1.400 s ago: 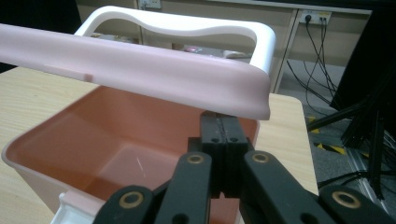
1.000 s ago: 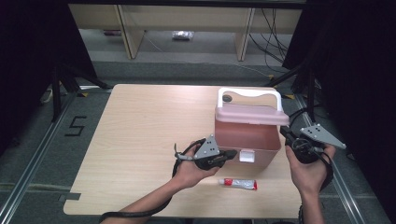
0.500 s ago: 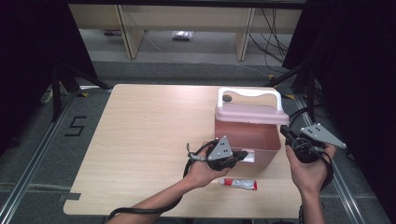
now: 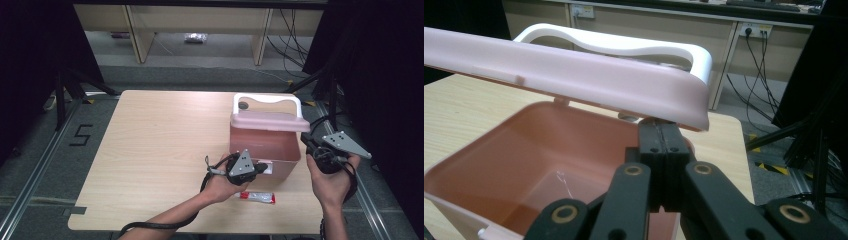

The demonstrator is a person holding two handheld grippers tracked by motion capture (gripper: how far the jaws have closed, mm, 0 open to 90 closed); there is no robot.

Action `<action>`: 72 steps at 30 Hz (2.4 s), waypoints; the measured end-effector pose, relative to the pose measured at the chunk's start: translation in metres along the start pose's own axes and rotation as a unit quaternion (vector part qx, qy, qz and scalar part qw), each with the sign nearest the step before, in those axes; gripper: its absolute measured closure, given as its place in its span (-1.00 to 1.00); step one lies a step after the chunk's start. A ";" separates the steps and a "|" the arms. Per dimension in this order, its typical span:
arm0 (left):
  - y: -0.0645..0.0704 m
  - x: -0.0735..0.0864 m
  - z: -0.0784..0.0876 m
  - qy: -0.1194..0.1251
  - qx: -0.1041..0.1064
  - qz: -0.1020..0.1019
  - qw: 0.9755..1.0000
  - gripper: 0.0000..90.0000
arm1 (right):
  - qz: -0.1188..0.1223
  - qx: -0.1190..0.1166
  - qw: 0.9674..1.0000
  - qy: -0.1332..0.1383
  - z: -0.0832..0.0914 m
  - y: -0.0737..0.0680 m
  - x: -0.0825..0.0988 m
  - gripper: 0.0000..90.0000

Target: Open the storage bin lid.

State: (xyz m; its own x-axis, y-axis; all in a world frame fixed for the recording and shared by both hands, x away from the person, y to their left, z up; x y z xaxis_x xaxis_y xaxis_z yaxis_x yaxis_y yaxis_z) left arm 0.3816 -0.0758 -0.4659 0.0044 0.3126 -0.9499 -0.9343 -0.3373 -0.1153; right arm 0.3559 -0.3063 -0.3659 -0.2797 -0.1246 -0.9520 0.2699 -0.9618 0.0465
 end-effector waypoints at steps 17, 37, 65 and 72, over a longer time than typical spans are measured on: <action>0.004 0.003 -0.001 0.009 -0.010 -0.006 1.000 0.99 | -0.006 0.006 1.000 0.015 -0.007 -0.001 -0.008 1.00; 0.003 0.004 -0.001 0.011 -0.009 0.009 1.000 1.00 | -0.002 0.022 0.999 0.043 -0.021 -0.002 -0.020 1.00; 0.003 0.004 -0.001 0.011 -0.009 0.009 1.000 0.99 | -0.016 0.040 0.997 0.058 -0.050 -0.002 -0.038 1.00; 0.003 0.004 -0.001 0.012 -0.010 0.009 1.000 0.99 | -0.010 0.041 0.997 0.060 -0.057 0.000 -0.042 1.00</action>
State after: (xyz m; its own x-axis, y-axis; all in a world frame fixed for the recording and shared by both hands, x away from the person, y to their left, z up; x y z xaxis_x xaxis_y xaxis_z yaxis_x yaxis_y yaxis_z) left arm 0.3789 -0.0770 -0.4705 -0.0040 0.2844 -0.9587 -0.9271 -0.3603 -0.1030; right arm 0.4206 -0.2870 -0.3432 -0.1703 -0.0792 -0.9822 0.1872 -0.9812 0.0466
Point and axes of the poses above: each handheld gripper's, and its own axes: z roughly backward along the jaws, x roughly out of its underside, y roughly to its right, the point moved 1 cm from there along -z, roughly forward along the jaws
